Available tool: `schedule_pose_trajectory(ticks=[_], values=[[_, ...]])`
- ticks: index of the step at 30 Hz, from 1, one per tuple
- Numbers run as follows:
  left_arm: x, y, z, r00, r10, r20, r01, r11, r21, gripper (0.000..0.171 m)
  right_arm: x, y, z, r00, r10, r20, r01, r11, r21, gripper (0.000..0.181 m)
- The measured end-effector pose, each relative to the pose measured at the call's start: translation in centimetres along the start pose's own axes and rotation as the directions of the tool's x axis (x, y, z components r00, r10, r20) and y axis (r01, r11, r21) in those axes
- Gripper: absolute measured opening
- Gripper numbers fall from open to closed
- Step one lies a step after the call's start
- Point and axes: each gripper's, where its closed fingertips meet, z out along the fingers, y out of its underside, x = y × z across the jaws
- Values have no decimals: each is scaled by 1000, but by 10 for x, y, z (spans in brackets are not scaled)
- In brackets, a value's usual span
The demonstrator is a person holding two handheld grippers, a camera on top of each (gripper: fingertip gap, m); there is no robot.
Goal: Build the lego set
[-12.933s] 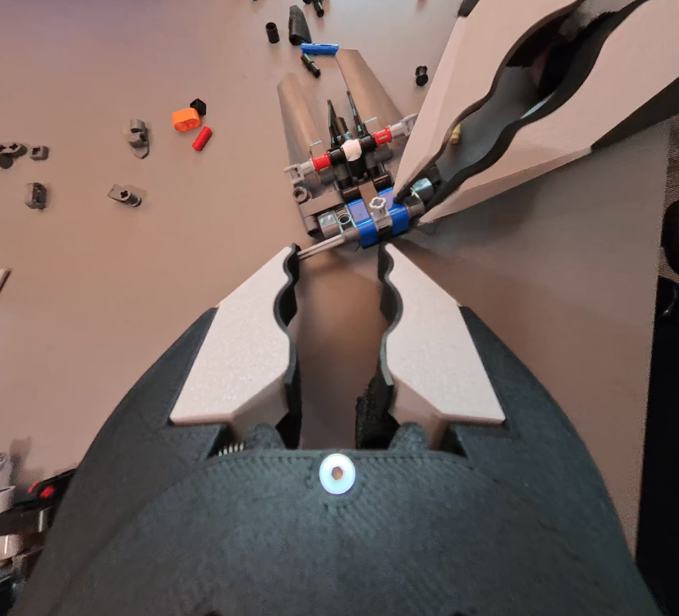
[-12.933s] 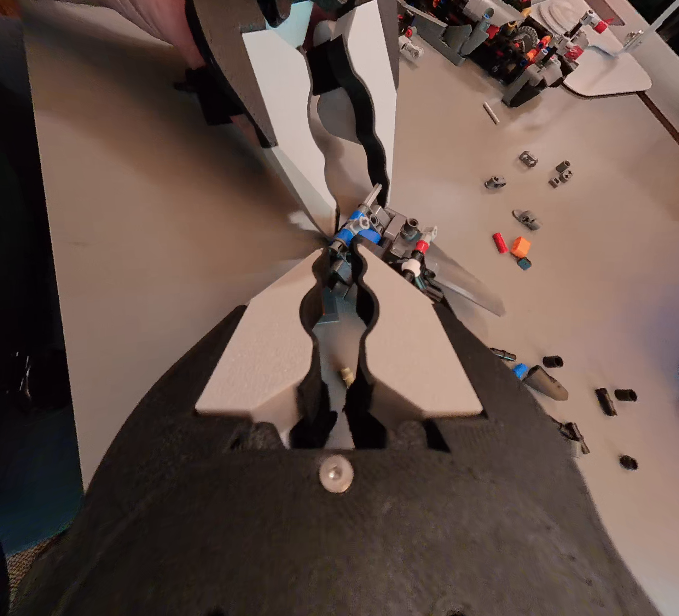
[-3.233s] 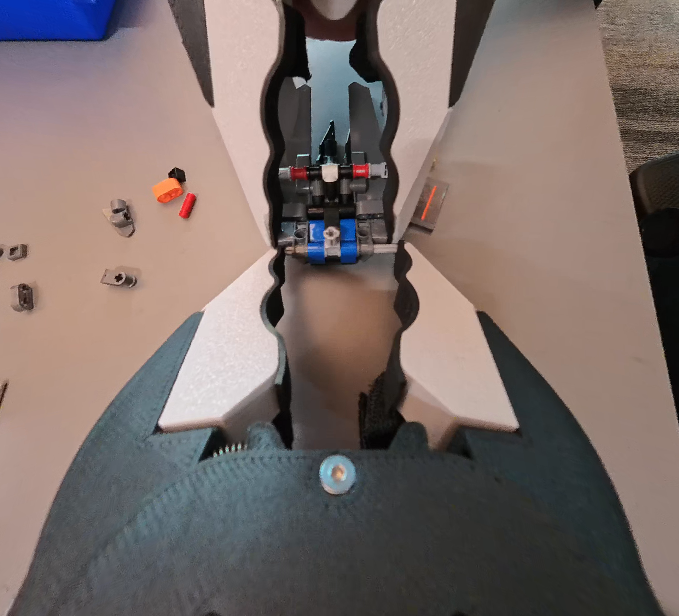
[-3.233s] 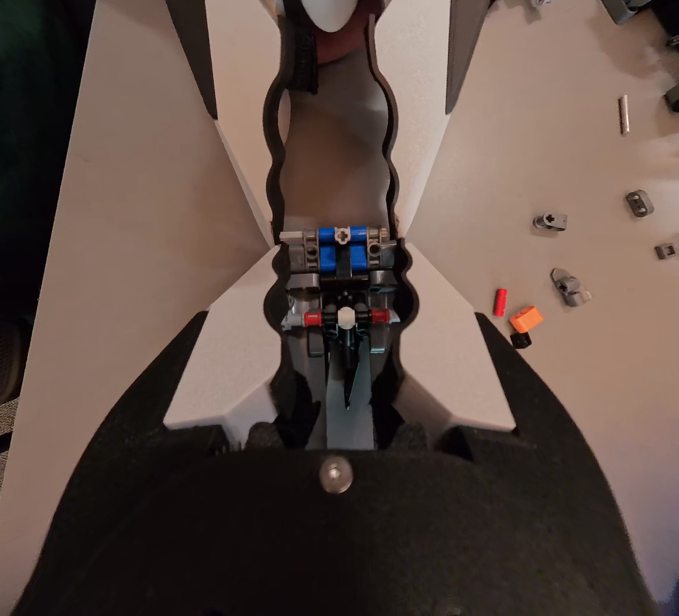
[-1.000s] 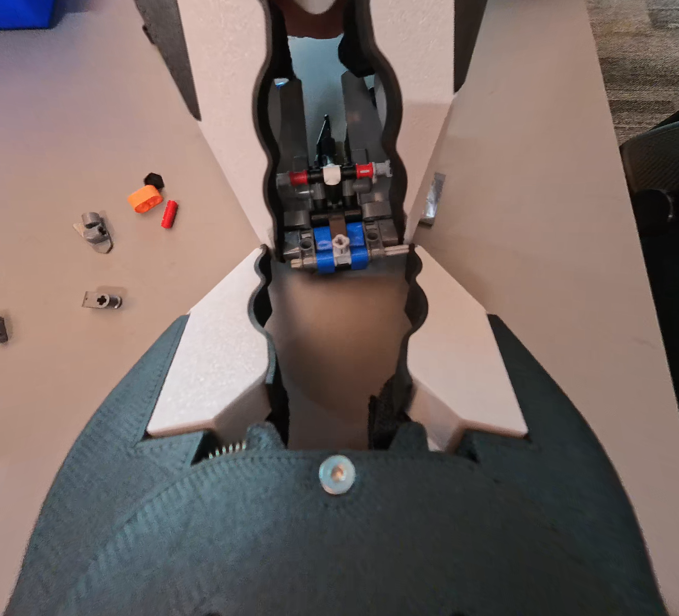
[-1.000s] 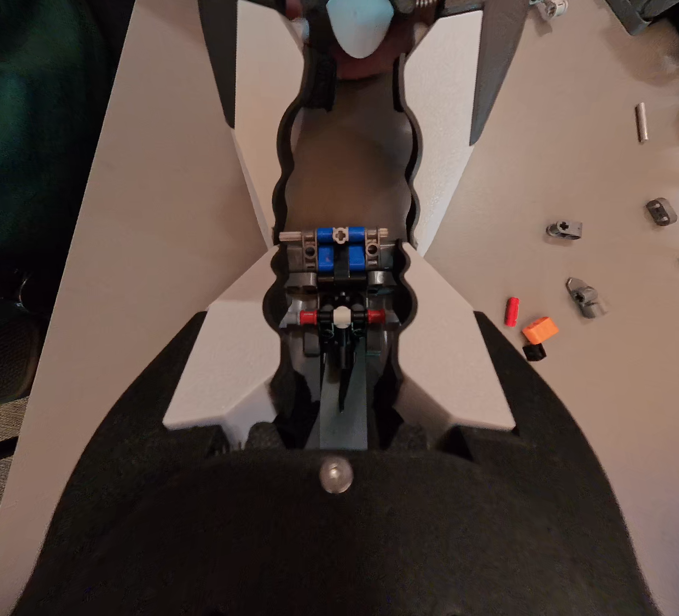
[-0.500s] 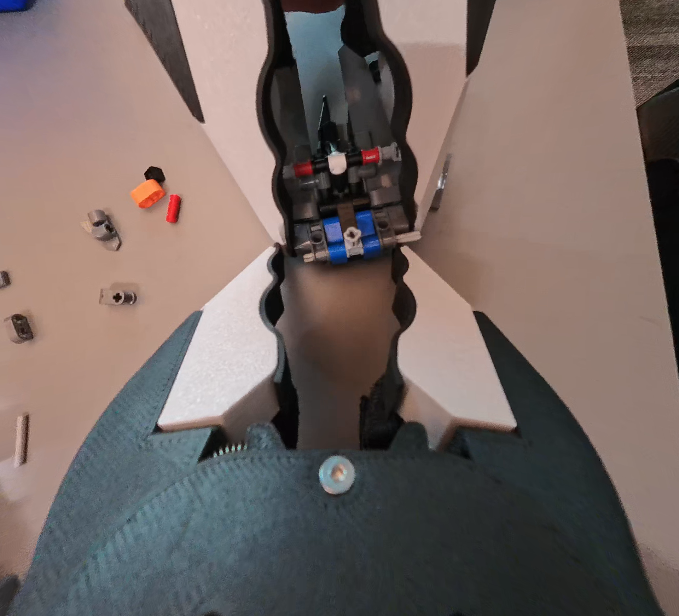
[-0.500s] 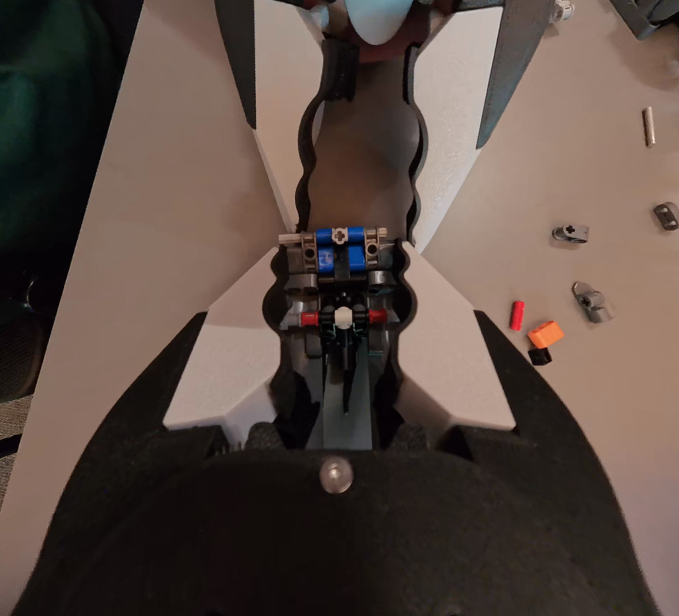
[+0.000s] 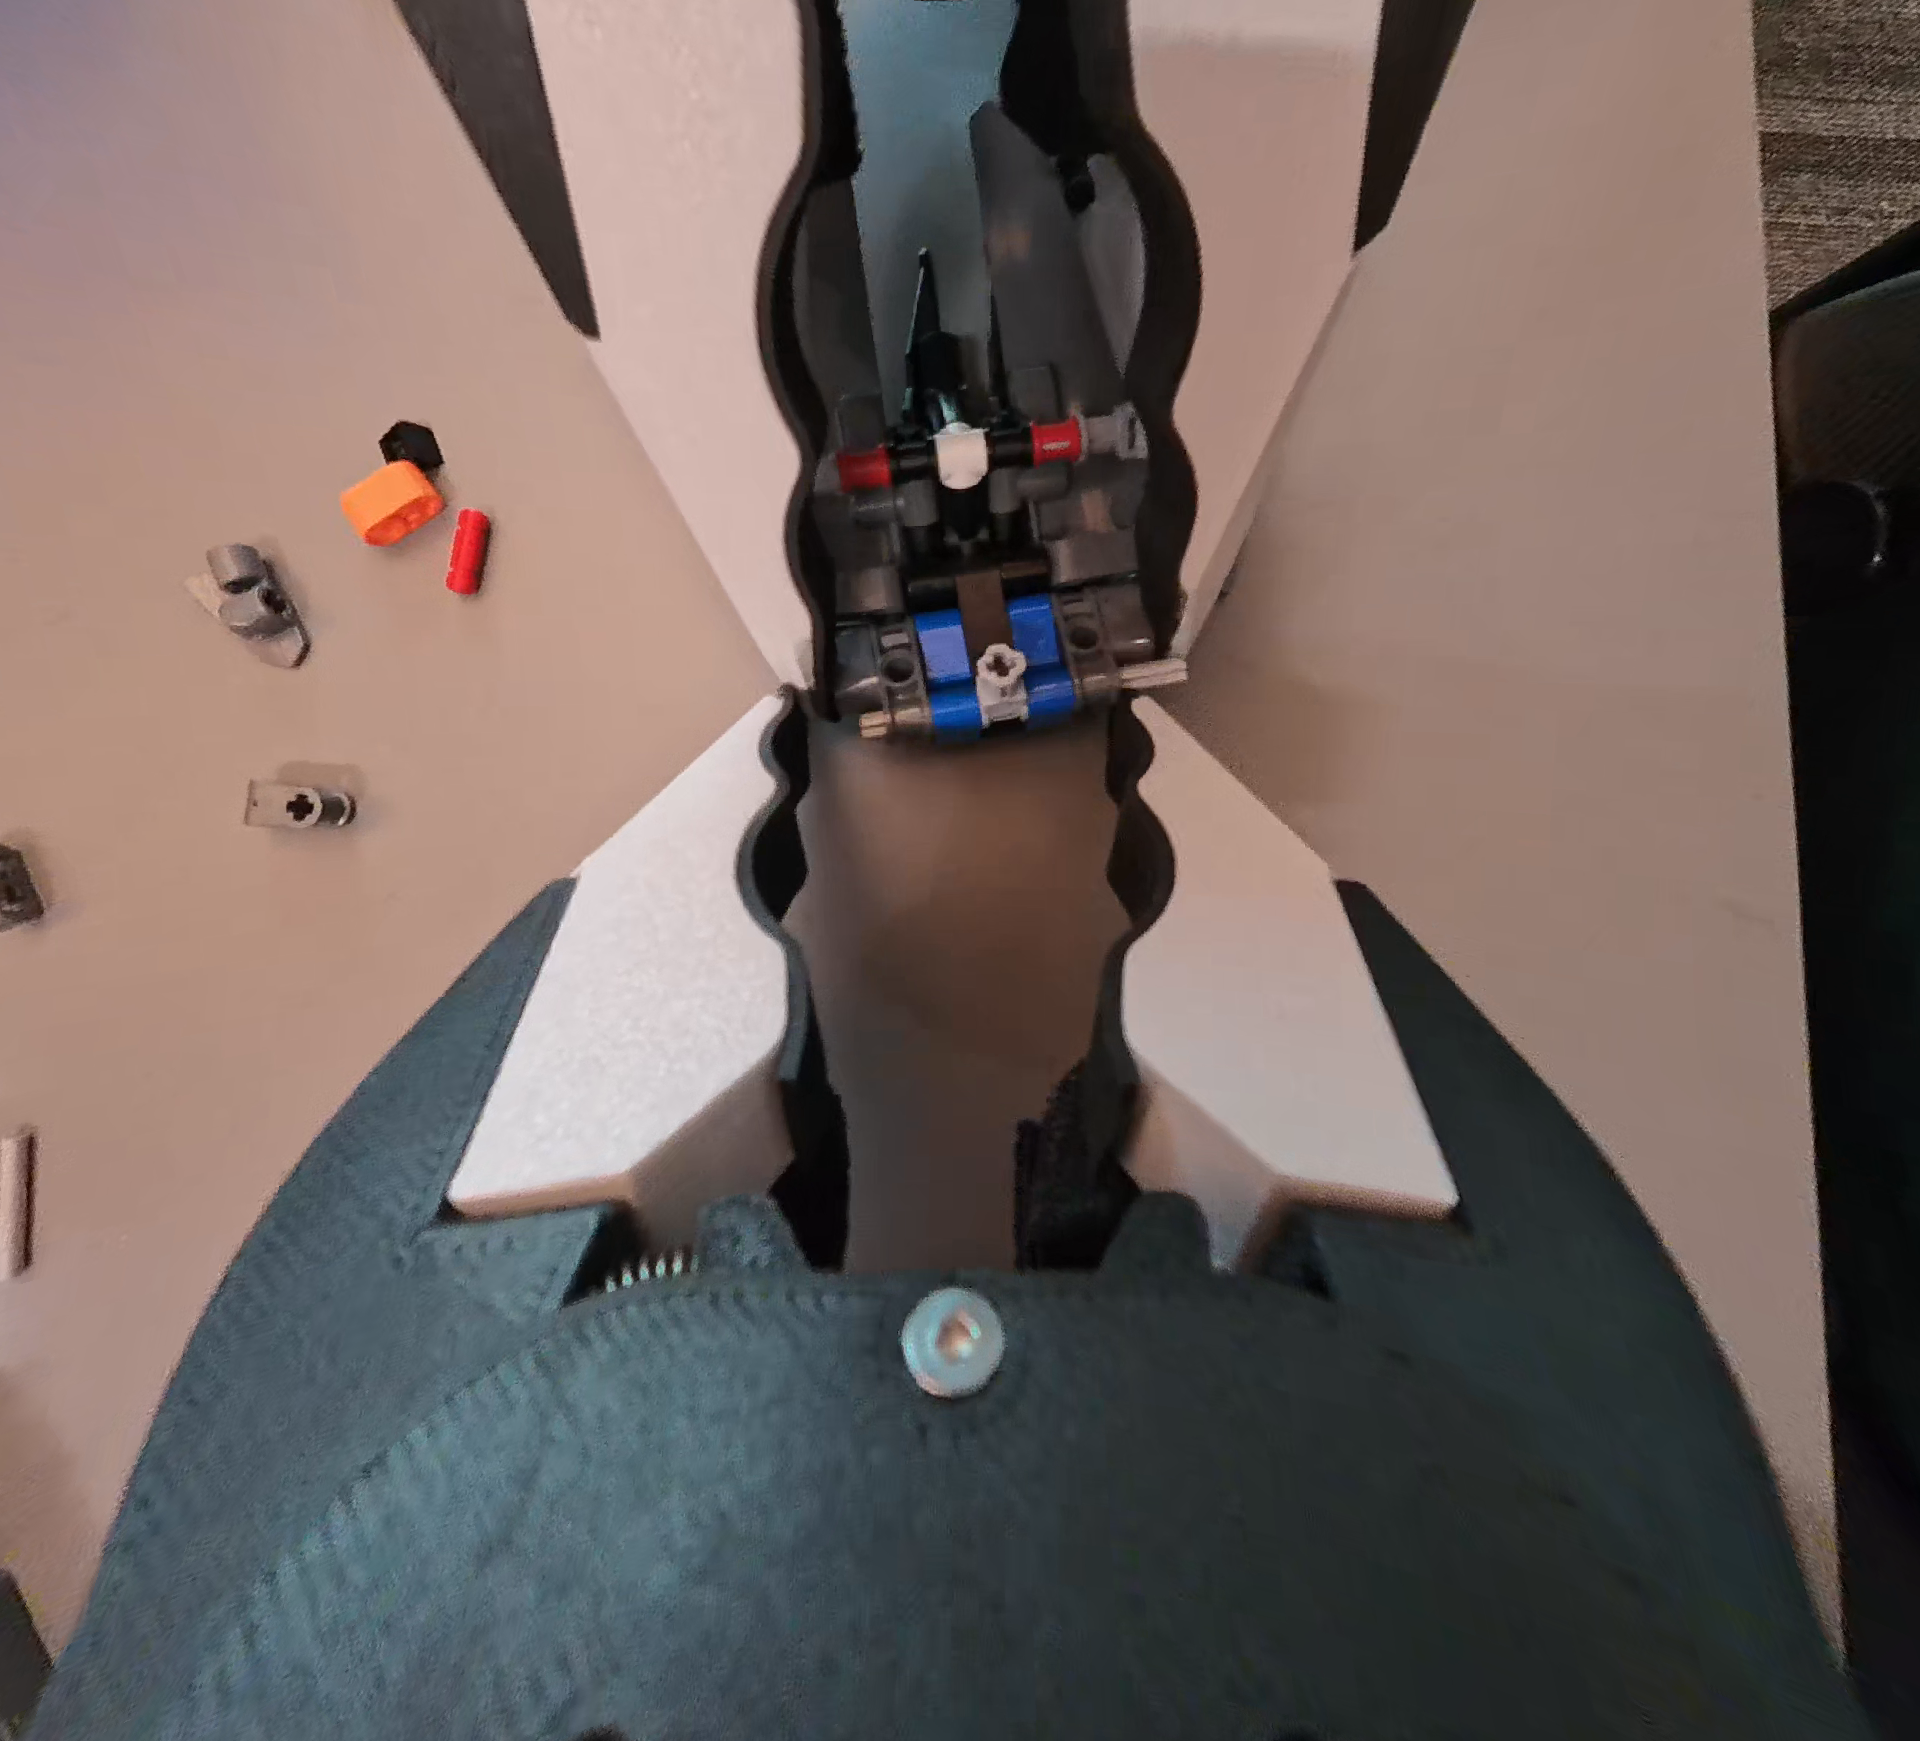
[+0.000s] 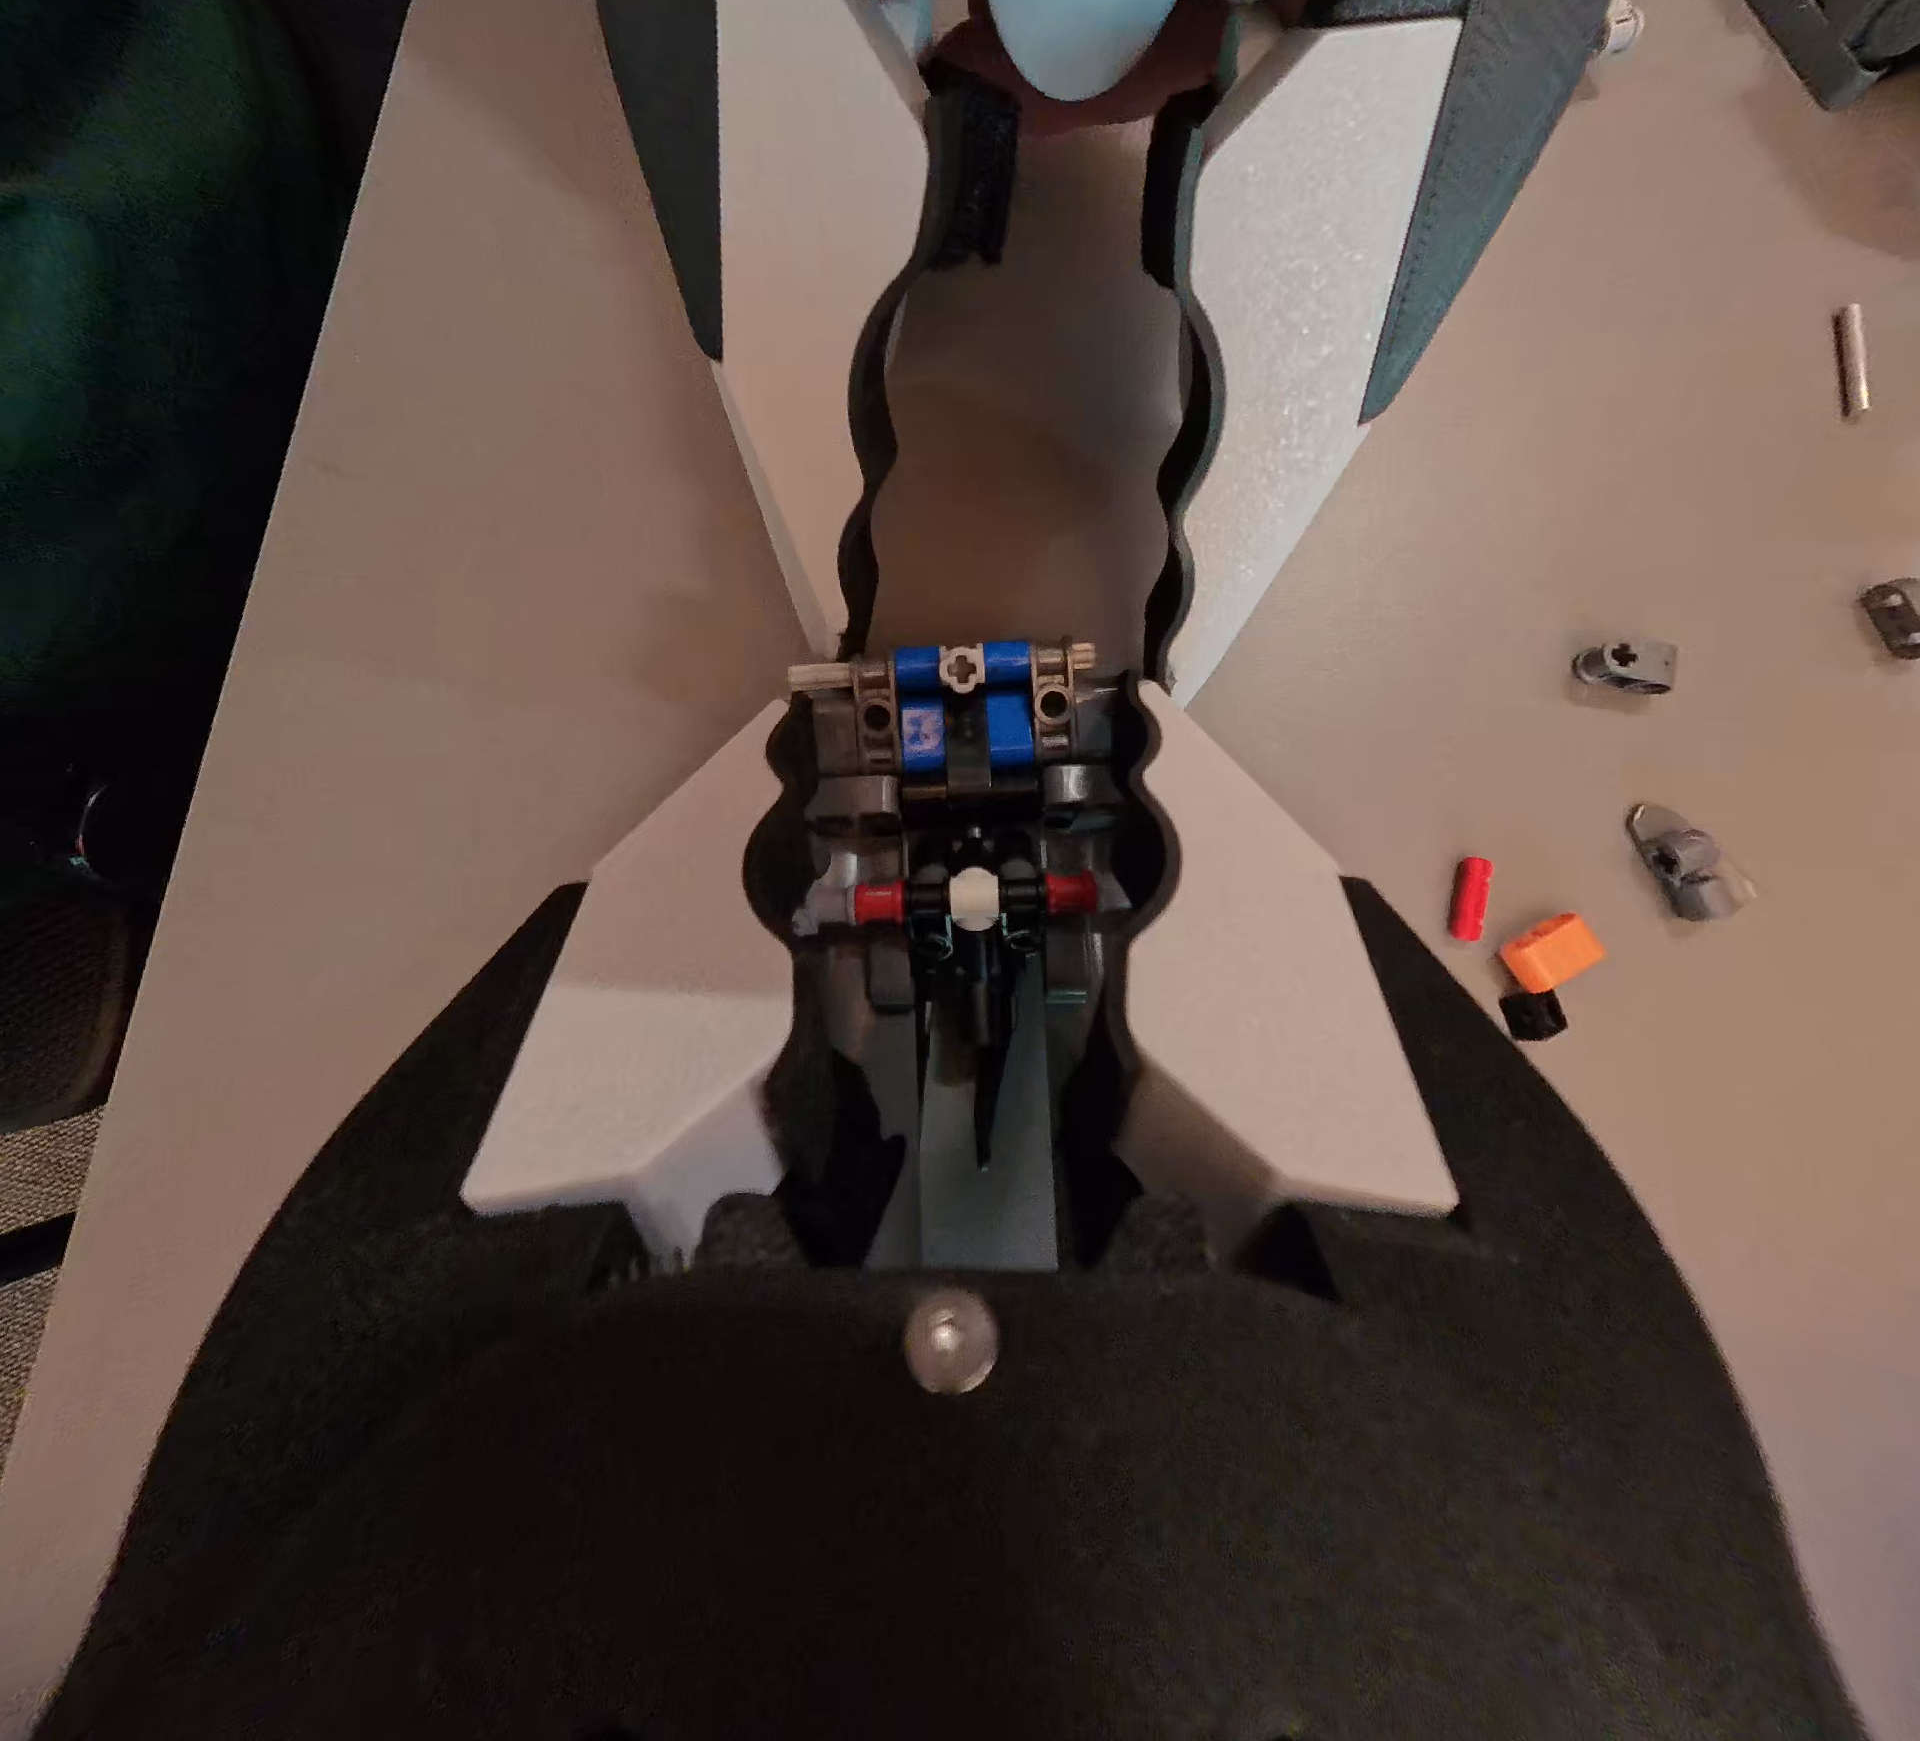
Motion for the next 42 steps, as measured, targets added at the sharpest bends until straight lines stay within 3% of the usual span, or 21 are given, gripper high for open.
schedule_pose_trajectory(ticks=[8, 16, 25, 33, 35, 42], values=[[4, 0, 0, 999, -32, -1, 32, 999, 7, 63, -1, -1, 0, 1000, -3, 3, 2, 1000, 6, 57], [4, 2, -1, 999, -36, 10, 37, 997, -67, 64, -2, -1, 0, 1000, -3, 4, 3, 1000, 5, 57], [5, 2, -1, 998, -59, 12, 59, 997, -52, 66, -2, -1, 0, 1000, -2, 4, 2, 1000, 5, 57], [11, -3, 0, 997, -81, -5, 81, 997, -16, 84, -2, -1, 1, 1000, -3, 0, 3, 1000, 4, 56], [6, -1, 1, 997, -78, 25, 79, 997, -20, 71, -2, -1, 1, 1000, -4, -1, 4, 1000, 3, 57], [7, 0, 0, 998, -53, 17, 53, 998, -43, 70, -2, -1, 1, 1000, -7, -1, 7, 1000, 0, 57]])
